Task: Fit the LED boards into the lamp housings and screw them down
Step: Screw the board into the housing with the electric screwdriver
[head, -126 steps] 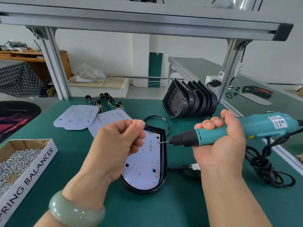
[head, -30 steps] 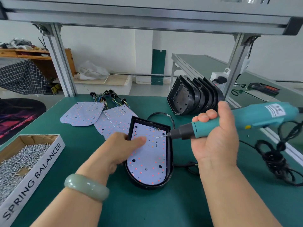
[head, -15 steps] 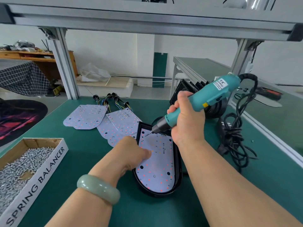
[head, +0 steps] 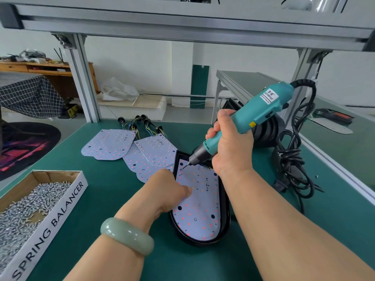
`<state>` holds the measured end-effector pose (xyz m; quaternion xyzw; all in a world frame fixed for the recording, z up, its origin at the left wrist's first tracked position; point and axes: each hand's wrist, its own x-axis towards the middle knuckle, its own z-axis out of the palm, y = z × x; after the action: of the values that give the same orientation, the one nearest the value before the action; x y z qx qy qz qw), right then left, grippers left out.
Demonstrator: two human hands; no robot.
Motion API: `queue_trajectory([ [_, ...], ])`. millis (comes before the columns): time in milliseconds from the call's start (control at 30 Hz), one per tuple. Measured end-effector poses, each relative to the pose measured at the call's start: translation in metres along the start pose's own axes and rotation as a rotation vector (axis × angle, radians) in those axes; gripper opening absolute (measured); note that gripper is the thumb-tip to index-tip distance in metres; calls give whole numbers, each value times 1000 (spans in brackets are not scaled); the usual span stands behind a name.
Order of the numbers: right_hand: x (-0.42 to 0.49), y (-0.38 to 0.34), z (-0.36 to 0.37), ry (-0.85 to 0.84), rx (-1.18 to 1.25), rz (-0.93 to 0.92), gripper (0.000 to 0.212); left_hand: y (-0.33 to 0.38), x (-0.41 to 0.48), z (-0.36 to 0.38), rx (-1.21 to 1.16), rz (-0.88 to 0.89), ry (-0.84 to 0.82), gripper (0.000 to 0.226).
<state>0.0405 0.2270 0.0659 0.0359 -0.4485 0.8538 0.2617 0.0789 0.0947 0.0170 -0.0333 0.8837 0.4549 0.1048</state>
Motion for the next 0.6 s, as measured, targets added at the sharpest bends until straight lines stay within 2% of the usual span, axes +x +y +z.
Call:
queue_trajectory([
  [233, 0, 1, 0, 1, 3, -2, 15, -1, 2, 1, 2, 17, 4, 35],
  [600, -7, 0, 20, -221, -39, 0, 18, 2, 2, 2, 47, -2, 10, 33],
])
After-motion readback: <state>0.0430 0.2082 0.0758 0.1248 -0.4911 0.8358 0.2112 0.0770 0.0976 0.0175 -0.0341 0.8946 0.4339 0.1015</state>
